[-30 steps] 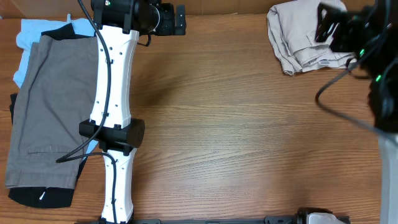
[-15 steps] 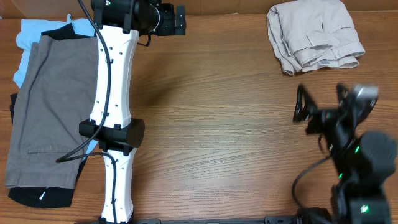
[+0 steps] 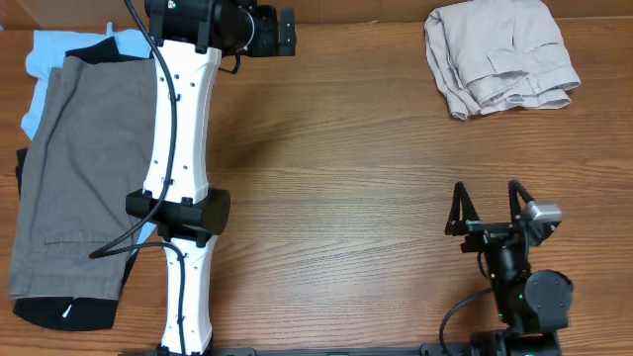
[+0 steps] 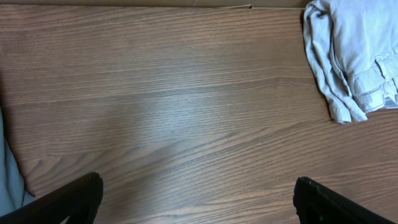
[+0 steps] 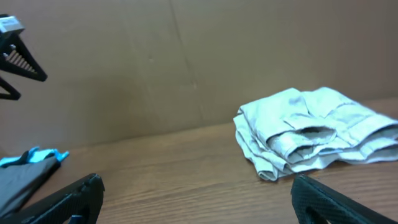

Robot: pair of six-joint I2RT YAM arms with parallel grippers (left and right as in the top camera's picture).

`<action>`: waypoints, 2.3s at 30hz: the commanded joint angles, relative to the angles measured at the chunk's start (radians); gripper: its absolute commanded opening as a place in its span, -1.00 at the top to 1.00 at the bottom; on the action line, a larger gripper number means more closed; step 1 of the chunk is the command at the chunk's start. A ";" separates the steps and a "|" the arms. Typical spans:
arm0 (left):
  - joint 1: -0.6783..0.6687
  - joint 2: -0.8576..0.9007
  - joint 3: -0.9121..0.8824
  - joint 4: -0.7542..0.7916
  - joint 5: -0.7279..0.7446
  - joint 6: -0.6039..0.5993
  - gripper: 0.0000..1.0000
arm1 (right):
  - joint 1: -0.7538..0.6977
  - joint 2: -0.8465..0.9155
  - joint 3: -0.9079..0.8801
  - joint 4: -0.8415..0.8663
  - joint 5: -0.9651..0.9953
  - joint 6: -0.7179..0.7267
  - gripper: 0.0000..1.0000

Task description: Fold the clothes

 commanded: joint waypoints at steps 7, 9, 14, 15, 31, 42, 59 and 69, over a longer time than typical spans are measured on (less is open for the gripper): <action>-0.006 0.011 0.002 0.002 -0.010 0.023 -1.00 | 0.016 -0.104 -0.120 0.039 0.063 0.034 -1.00; -0.006 0.011 0.002 0.002 -0.010 0.023 -1.00 | 0.015 -0.128 -0.142 0.032 0.063 0.034 -1.00; -0.006 0.011 0.002 0.002 -0.010 0.023 -0.99 | 0.014 -0.195 -0.183 -0.026 0.048 0.034 -1.00; -0.006 0.011 0.002 0.002 -0.010 0.023 -1.00 | 0.013 -0.206 -0.183 -0.049 0.044 0.034 -1.00; -0.006 0.011 0.002 0.002 -0.010 0.023 -1.00 | -0.022 -0.229 -0.183 -0.085 0.014 -0.026 -1.00; -0.006 0.011 0.002 0.002 -0.010 0.023 -0.99 | -0.022 -0.229 -0.183 -0.085 0.014 -0.026 -1.00; -0.008 0.003 0.002 -0.011 -0.064 0.026 -1.00 | -0.022 -0.229 -0.183 -0.085 0.014 -0.026 -1.00; -0.042 -0.327 -0.659 0.512 -0.043 0.069 -1.00 | -0.022 -0.229 -0.183 -0.085 0.014 -0.026 -1.00</action>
